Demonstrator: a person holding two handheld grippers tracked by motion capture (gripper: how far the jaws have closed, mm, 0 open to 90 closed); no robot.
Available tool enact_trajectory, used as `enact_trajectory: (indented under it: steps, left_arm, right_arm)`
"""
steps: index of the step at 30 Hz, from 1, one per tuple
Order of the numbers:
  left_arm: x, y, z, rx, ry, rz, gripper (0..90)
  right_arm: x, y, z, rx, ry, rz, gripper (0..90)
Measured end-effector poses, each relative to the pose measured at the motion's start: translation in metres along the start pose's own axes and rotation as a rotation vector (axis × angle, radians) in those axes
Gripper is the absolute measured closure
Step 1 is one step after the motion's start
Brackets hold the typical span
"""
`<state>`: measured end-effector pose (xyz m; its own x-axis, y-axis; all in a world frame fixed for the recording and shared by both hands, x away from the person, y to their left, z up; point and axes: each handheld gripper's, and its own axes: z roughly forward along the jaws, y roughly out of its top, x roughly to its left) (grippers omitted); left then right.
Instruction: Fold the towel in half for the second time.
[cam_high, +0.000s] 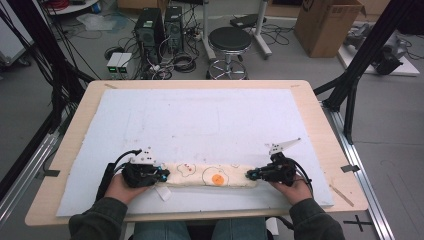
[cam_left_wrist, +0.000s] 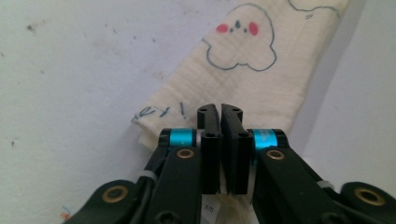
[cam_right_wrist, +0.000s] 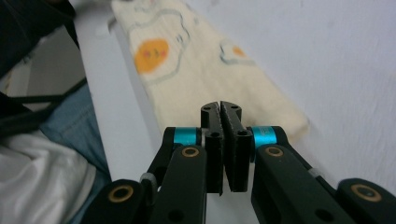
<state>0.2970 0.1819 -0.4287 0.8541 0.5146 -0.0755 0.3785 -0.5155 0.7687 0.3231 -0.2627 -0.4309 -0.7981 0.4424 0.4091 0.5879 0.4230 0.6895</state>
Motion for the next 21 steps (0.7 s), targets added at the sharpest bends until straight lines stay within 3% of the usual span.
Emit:
enact_trajectory:
  steps: [3,5,11,14,21]
  left_arm:
    - [0.004,0.007,-0.007,-0.056,0.0,-0.017,85.2]
    - [0.006,0.009,-0.007,-0.065,0.011,-0.031,85.2]
    - [0.011,0.0,0.005,0.051,0.044,-0.047,85.1]
    - [0.013,-0.003,0.004,0.049,0.037,-0.066,84.8]
    - [0.011,-0.006,0.004,0.037,0.042,-0.062,84.5]
  right_arm:
    - [0.0,0.012,-0.001,-0.023,-0.021,-0.014,88.1]
    - [-0.002,0.017,0.003,-0.028,-0.032,-0.012,88.1]
    - [-0.01,0.018,0.018,0.049,-0.094,0.01,88.0]
    - [-0.013,0.013,0.018,0.061,-0.108,0.029,88.0]
    - [-0.016,0.004,0.014,0.032,-0.097,0.05,88.0]
